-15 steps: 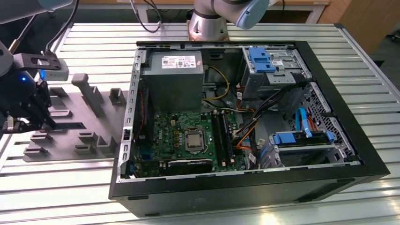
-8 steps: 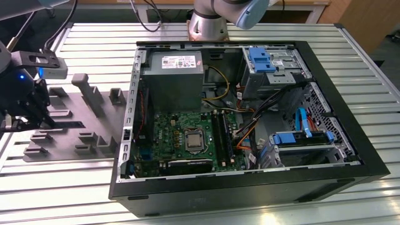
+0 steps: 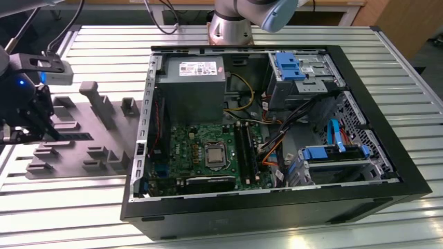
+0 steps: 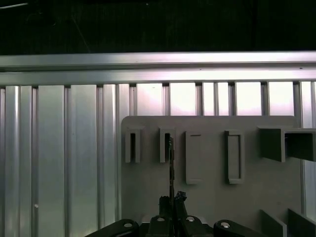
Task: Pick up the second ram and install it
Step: 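Pick up the second ram and move it above second insertion slot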
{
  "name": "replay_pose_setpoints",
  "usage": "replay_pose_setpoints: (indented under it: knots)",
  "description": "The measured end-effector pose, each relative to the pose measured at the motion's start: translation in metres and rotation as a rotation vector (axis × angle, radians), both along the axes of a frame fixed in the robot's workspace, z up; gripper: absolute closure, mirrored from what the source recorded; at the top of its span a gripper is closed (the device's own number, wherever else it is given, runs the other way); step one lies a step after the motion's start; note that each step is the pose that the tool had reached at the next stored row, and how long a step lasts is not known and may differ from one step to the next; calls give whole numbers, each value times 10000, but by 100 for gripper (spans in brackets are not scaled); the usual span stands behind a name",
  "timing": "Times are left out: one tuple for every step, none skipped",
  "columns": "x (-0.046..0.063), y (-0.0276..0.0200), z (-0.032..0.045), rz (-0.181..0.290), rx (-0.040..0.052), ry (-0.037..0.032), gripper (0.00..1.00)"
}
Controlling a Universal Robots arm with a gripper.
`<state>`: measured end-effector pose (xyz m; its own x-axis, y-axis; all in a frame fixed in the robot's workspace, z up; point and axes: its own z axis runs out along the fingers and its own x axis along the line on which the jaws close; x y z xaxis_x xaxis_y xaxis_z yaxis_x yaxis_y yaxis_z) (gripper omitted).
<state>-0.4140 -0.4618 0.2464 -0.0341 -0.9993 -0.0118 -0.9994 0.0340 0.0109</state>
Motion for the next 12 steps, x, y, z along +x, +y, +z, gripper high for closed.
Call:
replay_pose_setpoints:
  knots:
    - [0,0,8,0,0,0,86]
    - [0,0,16,0,0,0,86]
    - [0,0,23,0,0,0,86]
    - [0,0,30,0,0,0,86]
    - [0,0,38,0,0,0,86]
    - [0,0,45,0,0,1,86]
    - [0,0,48,0,1,-1,86]
    - [0,0,48,0,1,-2,86]
    - [-2,0,50,1,0,1,86]
    - [-4,0,50,0,0,1,86]
    - [-4,0,50,0,0,0,86]
    - [-4,0,50,1,0,0,86]
